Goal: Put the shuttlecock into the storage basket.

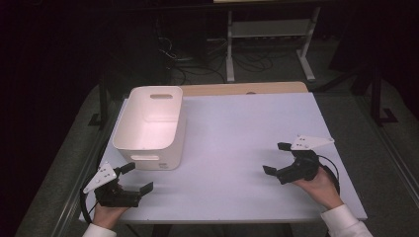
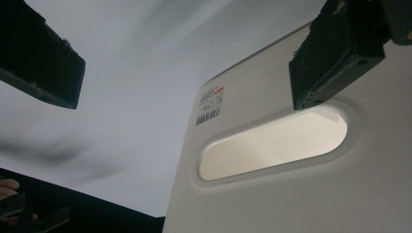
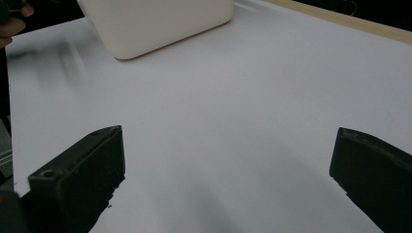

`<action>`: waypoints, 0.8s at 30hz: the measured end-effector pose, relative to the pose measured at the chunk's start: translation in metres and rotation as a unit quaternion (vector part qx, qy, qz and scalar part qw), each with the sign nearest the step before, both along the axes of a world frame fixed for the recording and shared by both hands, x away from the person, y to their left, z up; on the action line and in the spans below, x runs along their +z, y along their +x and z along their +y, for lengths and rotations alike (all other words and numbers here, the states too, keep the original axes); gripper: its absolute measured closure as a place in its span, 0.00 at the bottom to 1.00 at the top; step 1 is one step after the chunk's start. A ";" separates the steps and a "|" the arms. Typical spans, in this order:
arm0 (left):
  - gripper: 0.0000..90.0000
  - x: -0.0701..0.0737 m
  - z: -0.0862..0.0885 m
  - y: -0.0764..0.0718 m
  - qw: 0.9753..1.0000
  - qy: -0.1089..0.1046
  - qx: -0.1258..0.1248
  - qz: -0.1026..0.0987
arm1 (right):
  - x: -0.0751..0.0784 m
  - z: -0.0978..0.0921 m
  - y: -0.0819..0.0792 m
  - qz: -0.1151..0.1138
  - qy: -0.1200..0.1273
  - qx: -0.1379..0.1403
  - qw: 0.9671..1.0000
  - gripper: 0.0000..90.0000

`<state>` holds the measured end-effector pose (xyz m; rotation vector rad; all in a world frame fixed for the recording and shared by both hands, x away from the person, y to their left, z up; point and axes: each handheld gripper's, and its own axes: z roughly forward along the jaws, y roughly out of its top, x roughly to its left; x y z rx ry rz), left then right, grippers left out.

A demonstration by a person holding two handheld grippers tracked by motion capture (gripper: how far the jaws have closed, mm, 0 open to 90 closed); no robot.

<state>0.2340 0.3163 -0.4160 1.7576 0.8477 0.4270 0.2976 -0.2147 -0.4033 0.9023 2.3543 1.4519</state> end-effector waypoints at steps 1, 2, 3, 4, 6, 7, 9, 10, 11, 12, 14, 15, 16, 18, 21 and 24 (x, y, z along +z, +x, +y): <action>0.00 0.000 0.000 0.000 1.000 0.000 0.000 0.000 | 0.000 -0.002 -0.001 0.001 0.002 -0.002 1.000 0.00; 0.00 0.000 0.000 0.000 1.000 0.000 0.000 0.000 | -0.001 -0.004 -0.002 0.000 0.005 -0.006 1.000 0.00; 0.00 0.000 0.000 0.000 1.000 0.000 0.000 0.000 | -0.001 -0.006 -0.003 -0.003 0.007 -0.007 1.000 0.00; 0.00 0.000 0.000 0.000 1.000 0.001 0.000 -0.001 | -0.001 -0.008 -0.003 -0.004 0.009 -0.008 1.000 0.00; 0.00 0.000 0.000 0.000 1.000 0.001 0.000 -0.001 | -0.002 -0.011 -0.005 -0.002 0.010 -0.011 1.000 0.00; 0.00 0.000 0.000 0.000 1.000 0.001 0.000 0.000 | -0.002 -0.012 -0.006 -0.003 0.010 -0.013 1.000 0.00; 0.00 0.000 0.000 0.000 1.000 0.000 0.000 -0.001 | -0.004 -0.014 -0.008 -0.003 0.011 -0.014 1.000 0.00; 0.00 0.000 0.000 0.000 1.000 0.000 0.000 0.000 | -0.005 -0.016 -0.009 -0.003 0.011 -0.017 1.000 0.00; 0.00 0.000 0.000 0.000 1.000 0.000 0.000 0.000 | -0.005 -0.018 -0.010 -0.004 0.012 -0.017 1.000 0.00; 0.00 0.000 0.000 0.000 1.000 0.000 0.000 0.000 | -0.006 -0.019 -0.010 -0.003 0.013 -0.019 1.000 0.00; 0.00 0.000 0.000 0.000 1.000 0.001 0.000 -0.001 | -0.007 -0.022 -0.012 -0.002 0.013 -0.022 1.000 0.00; 0.00 0.000 0.000 0.000 1.000 0.001 0.001 -0.002 | -0.008 -0.024 -0.012 -0.003 0.015 -0.022 1.000 0.00; 0.00 0.001 0.000 -0.001 1.000 -0.002 0.002 -0.003 | -0.008 -0.025 -0.013 -0.003 0.017 -0.023 1.000 0.00; 0.00 0.001 0.001 0.000 1.000 0.001 0.002 -0.003 | -0.008 -0.028 -0.014 -0.001 0.024 -0.024 0.999 0.00; 0.00 0.001 0.001 0.000 1.000 0.000 0.001 -0.003 | -0.010 -0.032 -0.016 0.000 0.028 -0.030 0.999 0.00; 0.00 0.001 0.000 0.000 1.000 0.000 0.001 -0.003 | -0.012 -0.034 -0.016 0.002 0.027 -0.033 0.999 0.00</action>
